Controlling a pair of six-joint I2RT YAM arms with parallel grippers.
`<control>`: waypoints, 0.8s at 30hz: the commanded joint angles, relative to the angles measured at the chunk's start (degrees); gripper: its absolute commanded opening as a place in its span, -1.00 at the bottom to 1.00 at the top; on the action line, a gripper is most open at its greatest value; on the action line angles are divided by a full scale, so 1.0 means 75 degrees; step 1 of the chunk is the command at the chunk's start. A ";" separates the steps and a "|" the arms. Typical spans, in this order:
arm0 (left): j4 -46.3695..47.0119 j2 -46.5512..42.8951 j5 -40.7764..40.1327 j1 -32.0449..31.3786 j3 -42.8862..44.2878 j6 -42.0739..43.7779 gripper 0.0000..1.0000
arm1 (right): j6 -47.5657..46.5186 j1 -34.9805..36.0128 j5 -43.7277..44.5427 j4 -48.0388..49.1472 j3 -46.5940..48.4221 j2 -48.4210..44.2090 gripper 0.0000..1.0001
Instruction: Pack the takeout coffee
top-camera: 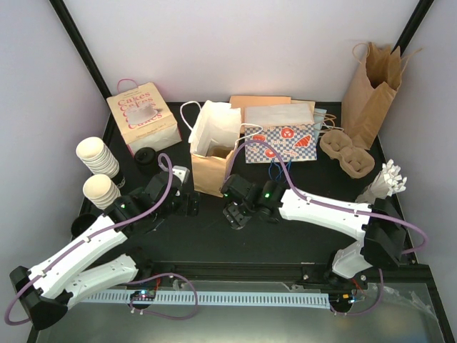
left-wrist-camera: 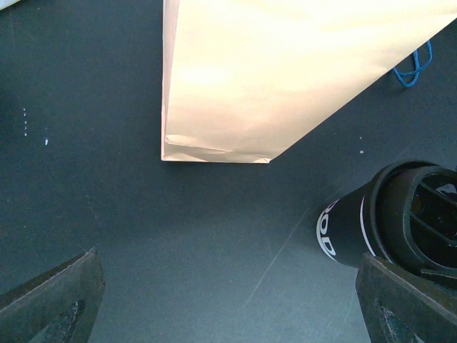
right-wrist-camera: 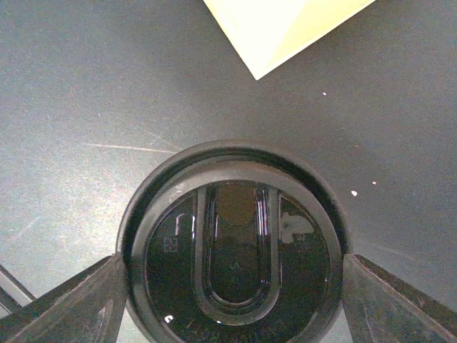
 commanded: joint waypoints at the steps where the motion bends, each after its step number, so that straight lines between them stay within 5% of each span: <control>1: -0.0072 -0.0078 0.0017 0.0038 0.0204 0.0125 0.98 | -0.0069 0.0078 0.0248 -0.0169 0.0251 0.0193 0.65; 24: -0.0110 -0.0019 0.0055 0.0041 0.0302 0.0171 0.97 | -0.0113 0.0155 0.0427 -0.0394 0.0347 0.0398 0.54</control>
